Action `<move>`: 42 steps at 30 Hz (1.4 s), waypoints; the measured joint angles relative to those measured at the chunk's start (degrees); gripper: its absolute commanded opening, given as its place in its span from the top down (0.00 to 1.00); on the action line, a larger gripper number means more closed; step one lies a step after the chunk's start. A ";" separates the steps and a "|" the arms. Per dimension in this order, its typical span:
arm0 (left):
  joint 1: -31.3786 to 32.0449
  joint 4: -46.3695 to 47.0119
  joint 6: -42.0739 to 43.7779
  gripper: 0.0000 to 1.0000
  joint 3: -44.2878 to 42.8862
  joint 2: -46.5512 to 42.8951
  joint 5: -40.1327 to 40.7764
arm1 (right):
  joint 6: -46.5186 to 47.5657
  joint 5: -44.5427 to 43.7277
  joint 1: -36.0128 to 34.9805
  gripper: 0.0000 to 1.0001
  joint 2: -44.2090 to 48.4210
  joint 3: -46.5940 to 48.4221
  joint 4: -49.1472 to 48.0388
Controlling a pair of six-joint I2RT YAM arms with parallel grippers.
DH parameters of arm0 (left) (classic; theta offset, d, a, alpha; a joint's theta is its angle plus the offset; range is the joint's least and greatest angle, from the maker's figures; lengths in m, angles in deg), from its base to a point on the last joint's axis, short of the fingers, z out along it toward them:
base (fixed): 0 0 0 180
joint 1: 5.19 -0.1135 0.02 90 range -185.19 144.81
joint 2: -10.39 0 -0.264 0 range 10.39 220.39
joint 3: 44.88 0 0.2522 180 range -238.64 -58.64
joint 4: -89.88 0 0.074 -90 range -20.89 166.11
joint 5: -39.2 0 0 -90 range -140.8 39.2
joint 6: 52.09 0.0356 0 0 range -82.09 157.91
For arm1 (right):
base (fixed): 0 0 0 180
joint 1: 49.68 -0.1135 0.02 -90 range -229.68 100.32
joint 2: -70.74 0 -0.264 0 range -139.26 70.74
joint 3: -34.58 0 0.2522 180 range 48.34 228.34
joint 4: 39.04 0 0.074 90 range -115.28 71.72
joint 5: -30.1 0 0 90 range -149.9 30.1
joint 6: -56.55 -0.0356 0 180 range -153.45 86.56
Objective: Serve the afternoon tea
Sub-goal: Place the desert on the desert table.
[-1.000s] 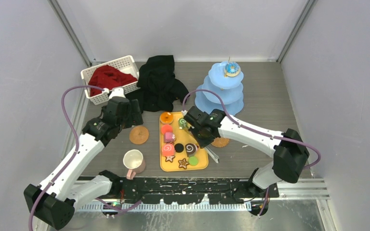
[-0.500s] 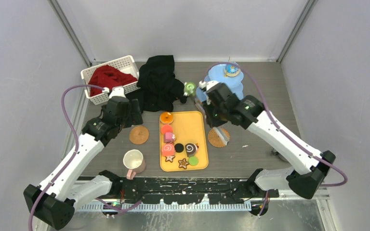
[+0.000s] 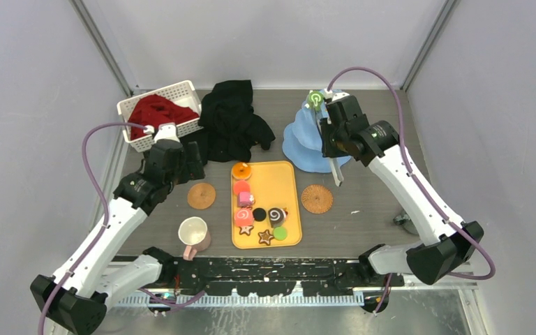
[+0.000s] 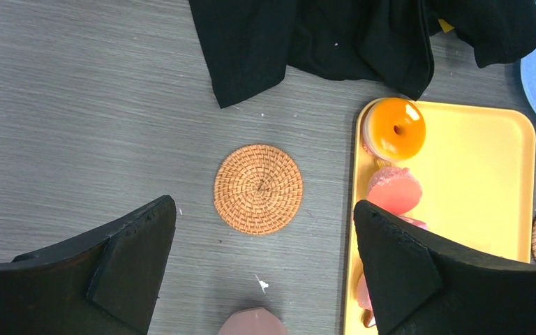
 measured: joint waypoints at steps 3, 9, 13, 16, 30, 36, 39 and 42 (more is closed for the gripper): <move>0.00 0.00 -0.02 0.02 0.02 -0.37 0.00 | -0.15 -0.37 1.36 0.99 -0.04 0.00 -0.74; 0.00 0.04 0.00 0.02 0.11 -0.42 -0.04 | -0.17 -0.33 1.88 0.99 -0.92 0.13 -2.14; 0.00 0.02 0.02 0.02 0.11 -0.42 -0.02 | -0.17 -0.33 2.19 0.91 -2.49 0.33 -2.86; 0.00 0.02 0.04 0.02 0.13 -0.42 0.00 | -0.20 -0.33 2.51 0.82 -3.10 0.33 -2.99; 0.00 0.39 0.17 0.02 0.20 0.59 -0.24 | -0.35 0.87 2.80 0.58 -2.60 0.33 -3.06; 0.00 0.50 0.17 0.02 0.20 0.68 -0.46 | -0.35 1.22 2.80 0.56 -2.32 0.33 -3.04; 0.00 0.55 0.17 0.02 0.20 0.68 -0.46 | -0.35 1.25 2.80 0.54 -1.81 0.33 -3.02; 0.00 0.57 0.17 0.02 0.20 0.68 -0.46 | -0.35 1.25 2.80 0.54 -1.31 0.35 -2.95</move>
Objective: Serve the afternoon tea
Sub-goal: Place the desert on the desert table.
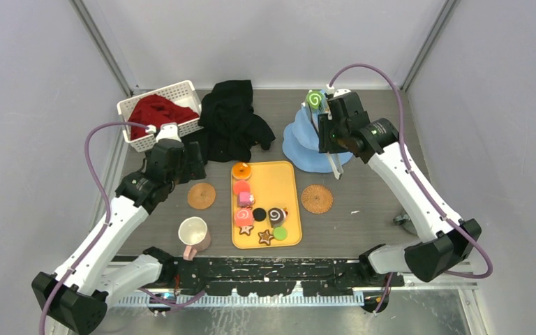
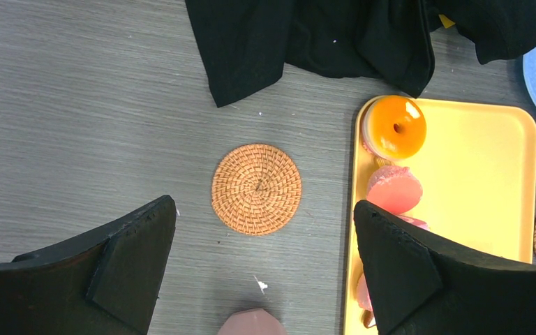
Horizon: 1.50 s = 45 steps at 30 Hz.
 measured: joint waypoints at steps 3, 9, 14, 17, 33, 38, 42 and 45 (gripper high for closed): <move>0.00 0.04 0.00 0.02 0.00 0.04 -0.04 | 0.00 -0.02 0.00 0.53 0.46 0.00 0.33; 0.00 0.15 0.02 0.02 0.00 0.90 -0.37 | 0.00 -0.04 0.00 0.52 1.40 0.17 1.03; 0.00 0.28 0.00 0.02 0.00 1.27 -0.92 | -0.02 -0.04 0.02 0.50 2.67 0.28 1.31; 0.00 0.31 0.00 0.02 0.00 1.42 -1.11 | -0.02 -0.04 0.02 0.50 3.15 0.28 1.51; 0.00 0.35 -0.04 0.03 0.00 1.64 -1.57 | 0.68 0.22 0.02 0.77 6.62 0.35 5.97; 0.00 0.37 -0.20 0.03 0.00 1.64 -1.75 | 0.74 0.44 0.02 0.77 8.02 1.44 8.37; 0.00 0.48 -0.24 0.03 0.00 1.62 -2.03 | 1.64 1.05 0.02 0.77 8.85 1.73 10.16; 0.00 0.48 -0.24 0.03 0.00 1.62 -2.12 | 3.69 4.20 0.04 0.77 10.05 1.70 11.45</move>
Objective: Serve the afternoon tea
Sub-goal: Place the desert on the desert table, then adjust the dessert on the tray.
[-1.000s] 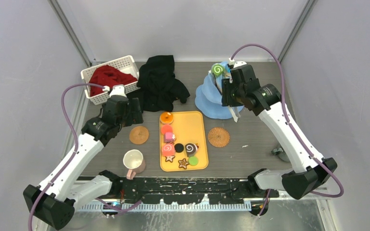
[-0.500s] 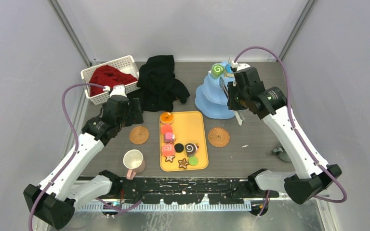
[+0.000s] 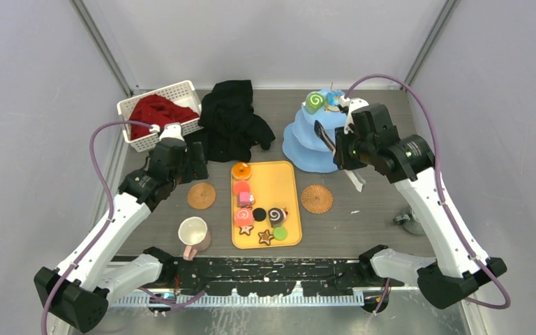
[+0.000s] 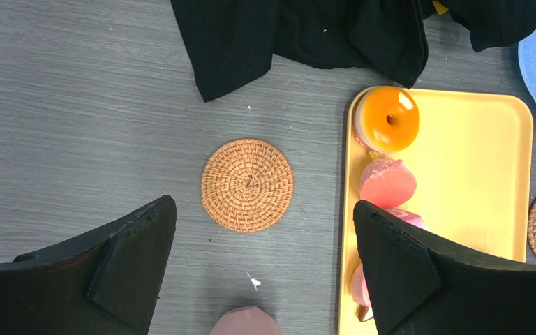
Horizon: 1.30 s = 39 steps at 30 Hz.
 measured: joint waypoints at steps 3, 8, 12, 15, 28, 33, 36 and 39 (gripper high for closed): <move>0.00 0.02 0.00 0.03 0.00 0.00 0.02 | 2.12 4.74 0.00 0.78 2.56 -0.50 0.57; 0.00 0.04 -0.22 0.03 0.00 0.00 0.00 | 4.74 14.43 -0.22 0.81 7.82 -3.56 2.14; 0.00 0.17 -0.46 0.03 0.00 0.04 -0.02 | 4.79 20.48 -2.82 0.86 8.44 -7.80 3.04; 0.00 0.20 -0.50 0.03 0.00 0.28 0.09 | 3.80 21.92 -8.07 0.90 6.27 -11.32 2.93; 0.00 0.20 -1.55 0.03 0.00 0.39 0.68 | -1.64 16.35 -23.65 0.94 -3.34 -17.79 6.19; 0.00 0.20 -1.60 0.03 0.00 0.39 0.68 | -1.88 15.56 -23.93 0.94 -3.37 -17.79 6.29; 0.00 0.20 -1.60 0.03 0.00 0.42 0.66 | -1.95 14.29 -24.04 0.94 -3.37 -17.79 6.23; 0.00 0.20 -1.60 0.03 0.00 0.44 0.63 | -2.12 13.11 -24.11 0.94 -3.67 -17.79 5.51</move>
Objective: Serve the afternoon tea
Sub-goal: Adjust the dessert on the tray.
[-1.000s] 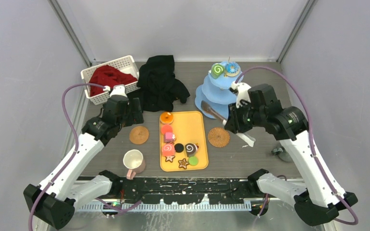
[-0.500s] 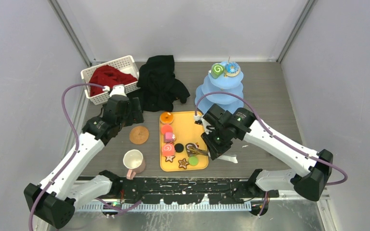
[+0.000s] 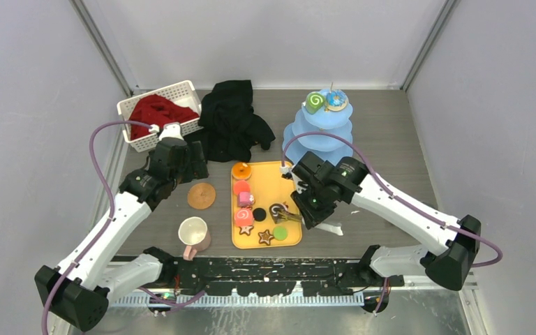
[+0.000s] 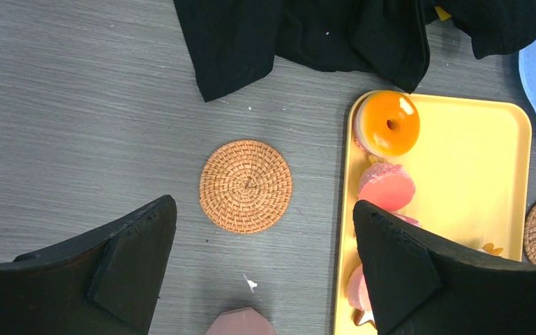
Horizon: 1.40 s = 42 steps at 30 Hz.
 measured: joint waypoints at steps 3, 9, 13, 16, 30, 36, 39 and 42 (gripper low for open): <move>0.00 0.00 0.00 0.03 0.00 0.09 0.00 | -0.02 -0.24 -0.02 0.95 -1.16 -0.09 -1.81; 0.00 0.00 -0.02 0.04 0.00 0.09 0.00 | -0.02 0.09 -0.22 0.95 -3.50 -0.42 -7.69; 0.00 0.00 -0.13 0.04 0.00 0.11 -0.02 | -0.44 -1.99 -0.26 0.95 -5.01 -0.42 -15.47; 0.00 0.00 -0.13 0.04 0.00 0.13 -0.04 | -0.85 -4.22 -0.20 0.95 -6.47 -0.39 -19.67; 0.00 0.11 -0.13 0.04 0.00 1.81 -0.61 | -6.64 -17.29 -0.15 0.82 6.67 -0.37 -16.92; 0.00 0.52 -0.37 0.04 0.00 3.21 -1.75 | -11.87 -18.49 -0.11 0.84 10.56 -2.16 -12.66; 0.00 0.59 -0.37 0.04 0.00 3.28 -1.95 | -15.06 -17.38 -0.11 0.84 10.62 -6.38 -12.09; 0.00 0.72 -0.35 0.04 0.00 3.23 -1.95 | -17.79 -15.78 -0.11 0.82 10.84 -9.68 -10.64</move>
